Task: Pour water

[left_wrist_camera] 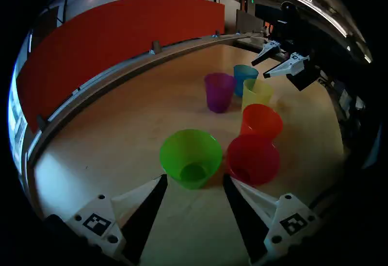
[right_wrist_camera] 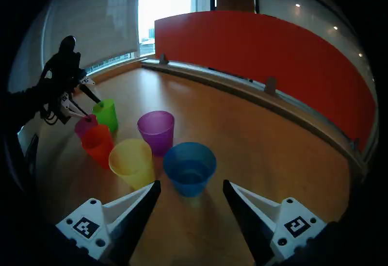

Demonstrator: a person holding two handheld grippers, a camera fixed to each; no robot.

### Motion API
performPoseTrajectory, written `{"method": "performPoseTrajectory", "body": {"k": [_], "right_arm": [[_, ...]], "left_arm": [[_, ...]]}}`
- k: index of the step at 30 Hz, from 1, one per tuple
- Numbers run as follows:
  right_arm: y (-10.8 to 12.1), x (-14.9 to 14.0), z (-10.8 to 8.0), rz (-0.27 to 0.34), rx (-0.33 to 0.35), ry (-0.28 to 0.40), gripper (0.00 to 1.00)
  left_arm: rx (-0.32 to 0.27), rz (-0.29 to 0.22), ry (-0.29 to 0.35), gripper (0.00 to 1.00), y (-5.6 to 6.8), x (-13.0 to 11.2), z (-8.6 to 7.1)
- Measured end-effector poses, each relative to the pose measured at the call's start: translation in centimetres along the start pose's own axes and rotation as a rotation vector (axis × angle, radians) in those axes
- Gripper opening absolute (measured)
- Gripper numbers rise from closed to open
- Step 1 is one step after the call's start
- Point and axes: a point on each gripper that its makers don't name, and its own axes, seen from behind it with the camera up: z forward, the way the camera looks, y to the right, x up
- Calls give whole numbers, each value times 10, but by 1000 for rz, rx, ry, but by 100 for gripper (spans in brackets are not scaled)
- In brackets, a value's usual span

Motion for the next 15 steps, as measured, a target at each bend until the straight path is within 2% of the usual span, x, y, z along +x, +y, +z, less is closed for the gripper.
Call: {"method": "performPoseTrajectory", "body": {"k": [15], "right_arm": [[5, -3, 9, -1, 2, -10, 100]], "left_arm": [[0, 2, -8, 84, -3, 4, 17]]}}
